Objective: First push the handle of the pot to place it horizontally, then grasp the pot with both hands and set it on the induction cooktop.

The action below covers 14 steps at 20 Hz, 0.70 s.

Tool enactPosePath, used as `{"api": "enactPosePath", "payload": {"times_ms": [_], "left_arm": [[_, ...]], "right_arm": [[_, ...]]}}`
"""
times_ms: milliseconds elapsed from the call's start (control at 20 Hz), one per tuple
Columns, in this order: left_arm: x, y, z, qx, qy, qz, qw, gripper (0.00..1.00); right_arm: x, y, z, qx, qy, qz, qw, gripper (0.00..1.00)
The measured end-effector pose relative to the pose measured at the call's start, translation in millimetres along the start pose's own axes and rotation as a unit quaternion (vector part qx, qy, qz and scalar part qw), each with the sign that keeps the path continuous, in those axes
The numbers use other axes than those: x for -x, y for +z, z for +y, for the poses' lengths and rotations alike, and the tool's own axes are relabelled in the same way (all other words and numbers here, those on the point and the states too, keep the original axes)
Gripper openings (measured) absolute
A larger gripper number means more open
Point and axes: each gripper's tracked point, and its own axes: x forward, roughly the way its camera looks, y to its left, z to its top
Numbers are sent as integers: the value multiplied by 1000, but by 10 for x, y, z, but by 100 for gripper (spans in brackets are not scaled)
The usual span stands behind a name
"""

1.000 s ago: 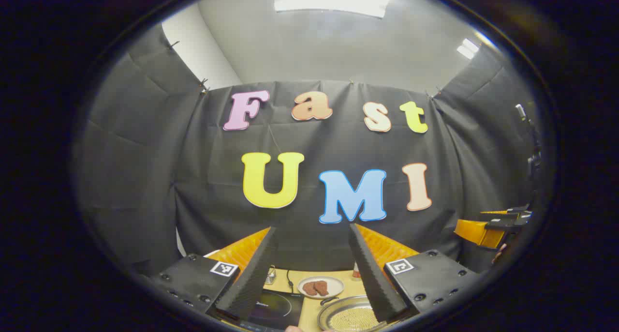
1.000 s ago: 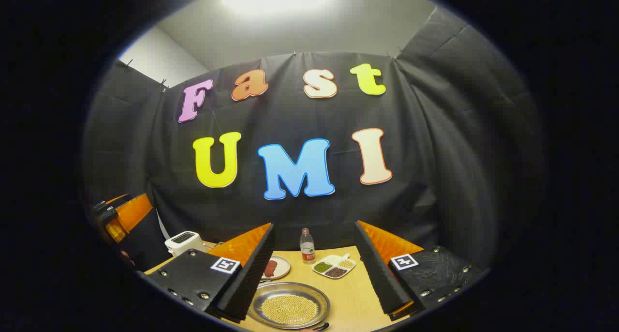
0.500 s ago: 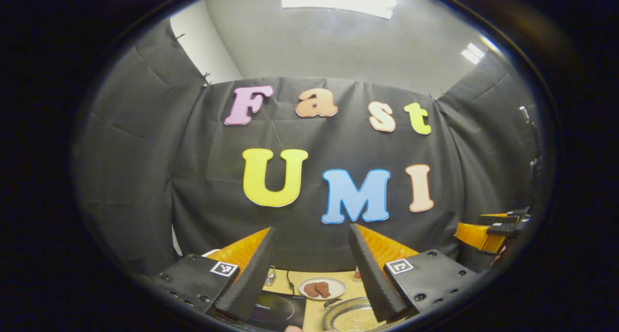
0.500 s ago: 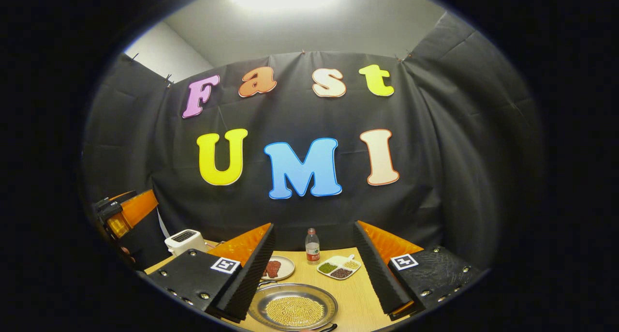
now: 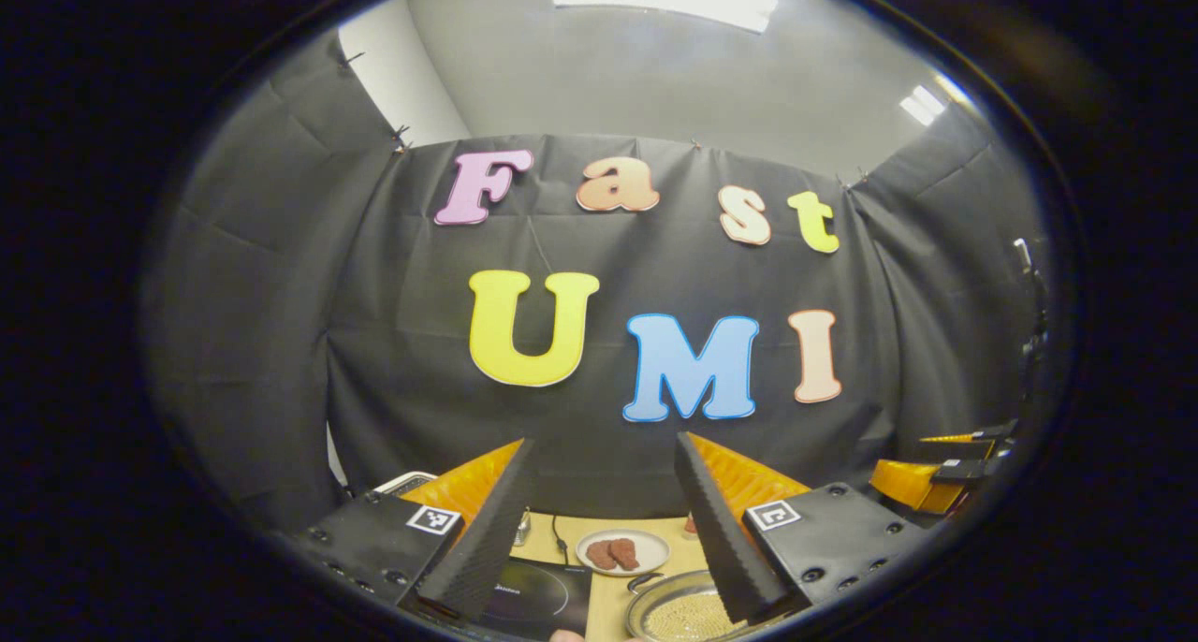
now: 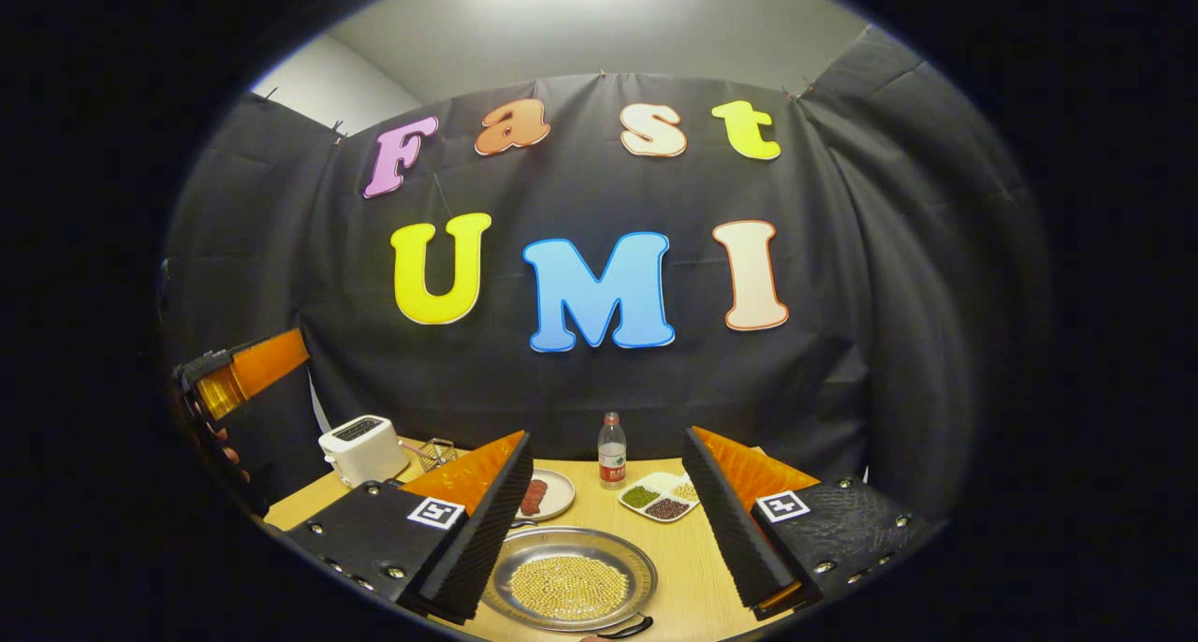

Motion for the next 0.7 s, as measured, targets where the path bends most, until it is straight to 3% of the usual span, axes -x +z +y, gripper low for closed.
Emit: {"api": "enactPosePath", "payload": {"times_ms": [200, 300, 350, 550, 600, 700], "left_arm": [[-44, -43, 66, -3, 5, 9, 1000, 95], [-37, -63, 96, -6, 7, 12, 1000, 99], [-36, -85, 106, -6, 8, 16, 1000, 95], [7, -189, 166, -13, 15, 29, 999, 95], [23, -203, 178, -14, 15, 31, 999, 99], [51, -255, 211, -15, 18, 38, 999, 95]], "right_arm": [[-79, -531, 70, -10, 21, 76, 997, 98], [-87, -833, 152, -14, 42, 124, 991, 98], [-85, -988, 174, -17, 49, 148, 988, 98], [-29, -1611, 258, -22, 75, 248, 966, 97], [1, -1750, 262, -20, 77, 269, 960, 95], [56, -1996, 279, -23, 81, 309, 947, 88]]}}
